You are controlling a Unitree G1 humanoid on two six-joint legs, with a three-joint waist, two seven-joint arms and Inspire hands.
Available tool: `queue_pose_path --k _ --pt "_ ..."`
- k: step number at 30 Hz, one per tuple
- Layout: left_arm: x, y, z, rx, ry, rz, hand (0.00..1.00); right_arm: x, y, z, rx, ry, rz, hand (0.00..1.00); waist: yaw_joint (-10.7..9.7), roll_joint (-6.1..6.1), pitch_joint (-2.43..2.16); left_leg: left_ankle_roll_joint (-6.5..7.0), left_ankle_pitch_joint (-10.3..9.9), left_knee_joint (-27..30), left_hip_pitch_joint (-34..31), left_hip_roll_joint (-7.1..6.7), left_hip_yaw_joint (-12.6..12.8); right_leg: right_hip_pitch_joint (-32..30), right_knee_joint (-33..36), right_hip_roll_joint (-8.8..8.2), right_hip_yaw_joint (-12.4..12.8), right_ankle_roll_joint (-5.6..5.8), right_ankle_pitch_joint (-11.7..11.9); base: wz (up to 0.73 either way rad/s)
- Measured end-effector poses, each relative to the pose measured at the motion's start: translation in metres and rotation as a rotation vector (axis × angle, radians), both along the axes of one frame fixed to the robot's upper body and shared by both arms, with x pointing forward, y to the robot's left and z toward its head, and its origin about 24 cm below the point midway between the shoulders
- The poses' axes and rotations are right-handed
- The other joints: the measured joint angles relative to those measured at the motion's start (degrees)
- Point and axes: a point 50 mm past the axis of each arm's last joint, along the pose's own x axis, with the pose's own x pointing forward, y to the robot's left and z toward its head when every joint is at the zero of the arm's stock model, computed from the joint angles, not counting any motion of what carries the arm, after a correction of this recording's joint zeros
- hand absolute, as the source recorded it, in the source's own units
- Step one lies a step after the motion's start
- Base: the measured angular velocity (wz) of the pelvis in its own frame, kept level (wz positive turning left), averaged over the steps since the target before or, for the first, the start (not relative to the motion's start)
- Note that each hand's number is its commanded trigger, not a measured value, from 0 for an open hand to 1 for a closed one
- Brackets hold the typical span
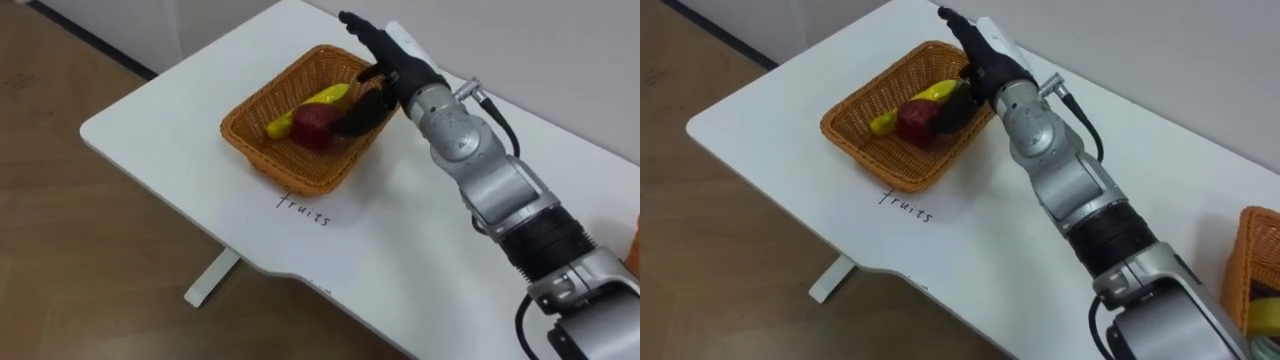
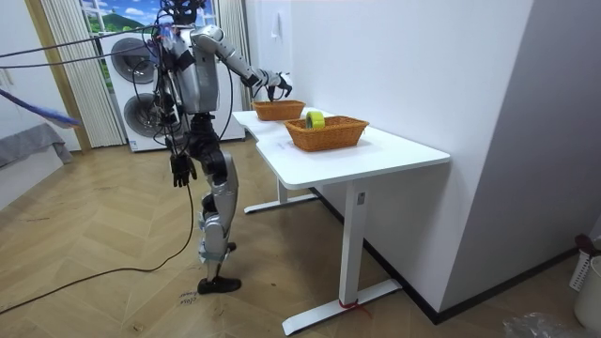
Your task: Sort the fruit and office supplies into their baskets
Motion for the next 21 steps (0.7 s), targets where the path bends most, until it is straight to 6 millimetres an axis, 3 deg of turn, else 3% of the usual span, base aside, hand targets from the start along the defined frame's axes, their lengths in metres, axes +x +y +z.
queue_pose_path --k 4,11,15,21 --pt "0.003 0.000 0.000 0.001 -0.009 0.000 0.00 0.003 -0.011 0.010 0.043 -0.027 -0.041 0.00 0.2 0.07 0.02 0.03 0.0 0.0 0.1 -0.01 0.2 -0.1 0.1 -0.06 0.1 0.00 0.0 0.00" --pt "0.016 0.000 0.001 0.000 -0.041 -0.001 0.00 0.002 -0.025 0.034 0.068 -0.118 -0.060 0.00 -1.5 0.83 -0.21 0.06 0.0 -0.3 0.4 0.08 1.1 -0.2 0.1 -0.05 1.9 0.00 0.0 -0.06" --pt "0.024 0.002 0.003 0.006 -0.081 0.001 0.00 -0.002 -0.035 0.060 0.110 -0.219 -0.086 0.00 -4.0 1.06 -0.26 0.16 0.1 -0.5 0.6 0.14 1.8 -0.7 0.3 -0.12 2.9 -0.01 0.0 -0.10" --pt "0.035 0.002 0.005 0.024 -0.127 -0.005 0.00 -0.004 -0.054 0.079 0.164 -0.309 -0.167 0.00 -7.7 1.18 -0.24 0.30 0.0 -1.3 2.2 0.68 4.4 -0.9 1.1 -0.17 5.2 -0.01 0.0 -0.21"
